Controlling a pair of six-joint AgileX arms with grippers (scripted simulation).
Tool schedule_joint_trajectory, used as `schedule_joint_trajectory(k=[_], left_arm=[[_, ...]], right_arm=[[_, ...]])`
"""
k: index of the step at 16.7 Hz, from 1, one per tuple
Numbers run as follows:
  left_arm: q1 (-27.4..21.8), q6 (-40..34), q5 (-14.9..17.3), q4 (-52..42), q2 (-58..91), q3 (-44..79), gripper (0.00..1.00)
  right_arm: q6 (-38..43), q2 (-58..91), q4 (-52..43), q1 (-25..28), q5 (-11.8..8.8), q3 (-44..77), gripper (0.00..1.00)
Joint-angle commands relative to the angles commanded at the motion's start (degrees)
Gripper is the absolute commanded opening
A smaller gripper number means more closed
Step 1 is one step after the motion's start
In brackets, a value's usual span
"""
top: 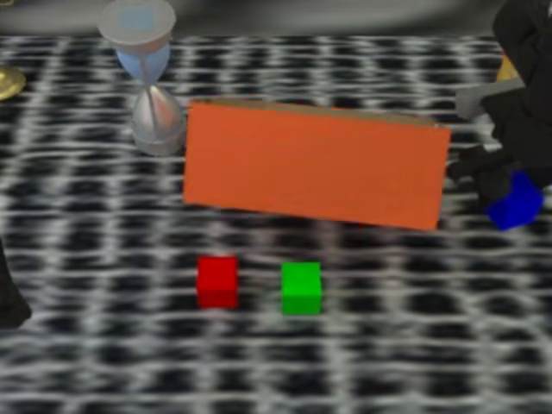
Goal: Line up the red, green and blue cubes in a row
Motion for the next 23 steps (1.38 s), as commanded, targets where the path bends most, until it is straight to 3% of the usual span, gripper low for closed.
schedule_joint_trajectory(k=[4, 12, 15, 23], left_arm=[[0.0, 0.0, 0.0, 0.0, 0.0, 0.0, 1.0], [0.0, 0.0, 0.0, 0.0, 0.0, 0.0, 1.0], [0.0, 0.0, 0.0, 0.0, 0.0, 0.0, 1.0], [0.0, 0.0, 0.0, 0.0, 0.0, 0.0, 1.0]], right_arm=[[8.7, 0.3, -1.4, 5.1, 0.2, 1.1, 0.0], [36.6, -0.8, -4.5, 19.8, 1.3, 2.7, 0.0], [40.0, -1.3, -4.7, 22.1, 1.6, 2.9, 0.0], [40.1, -0.1, -0.5, 22.2, 1.3, -0.4, 0.0]])
